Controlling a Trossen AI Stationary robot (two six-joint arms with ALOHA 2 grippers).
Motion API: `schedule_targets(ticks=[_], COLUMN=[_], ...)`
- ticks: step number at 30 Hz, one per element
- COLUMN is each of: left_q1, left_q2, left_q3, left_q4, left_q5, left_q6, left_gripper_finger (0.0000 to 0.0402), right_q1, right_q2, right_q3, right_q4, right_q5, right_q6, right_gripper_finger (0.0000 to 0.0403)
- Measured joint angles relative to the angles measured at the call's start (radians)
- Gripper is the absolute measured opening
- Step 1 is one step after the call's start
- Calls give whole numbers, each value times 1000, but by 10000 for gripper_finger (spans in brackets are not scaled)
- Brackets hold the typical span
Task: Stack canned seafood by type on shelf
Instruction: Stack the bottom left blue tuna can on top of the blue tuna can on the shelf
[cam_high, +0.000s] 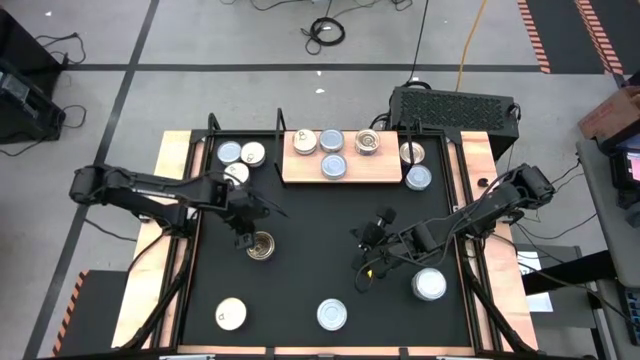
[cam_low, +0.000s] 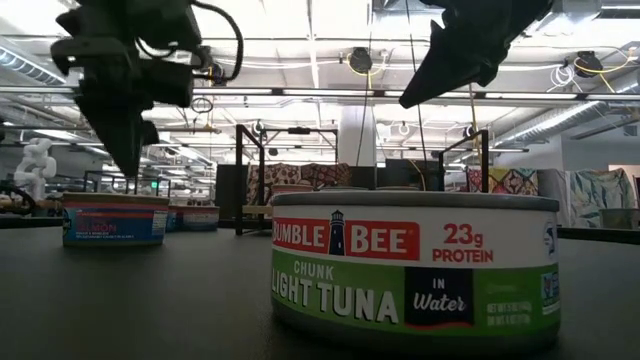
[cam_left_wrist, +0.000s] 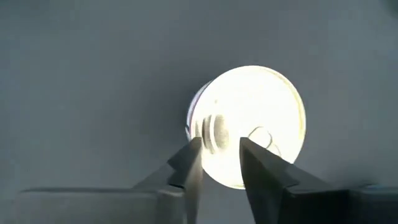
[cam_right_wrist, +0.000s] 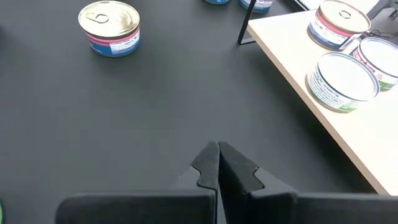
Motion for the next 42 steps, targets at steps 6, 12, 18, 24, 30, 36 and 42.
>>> schedule_targets(ticks=[6, 12, 18, 24, 30, 36, 42], left_q1=[0, 1, 1, 1, 1, 2, 1], left_q2=[68, 86, 148, 212, 223, 223, 225], left_q3=[19, 19, 19, 18, 19, 20, 19], left_q4=[2, -2, 19, 48, 54, 54, 54], left_q5=[-16, 11, 63, 130, 153, 173, 257], left_q6=[27, 21, 32, 84, 106, 107, 105], left_gripper_finger=[191, 255, 258, 227, 150, 71, 8], right_q1=[0, 0, 0, 0, 0, 0, 0], right_q2=[0, 0, 0, 0, 0, 0, 0], right_q3=[0, 0, 0, 0, 0, 0, 0], right_q4=[-18, -33, -40, -41, -48, -49, -50], right_q5=[0, 0, 0, 0, 0, 0, 0], right_q6=[0, 0, 0, 2, 4, 4, 4], right_gripper_finger=[0, 0, 0, 0, 0, 0, 0])
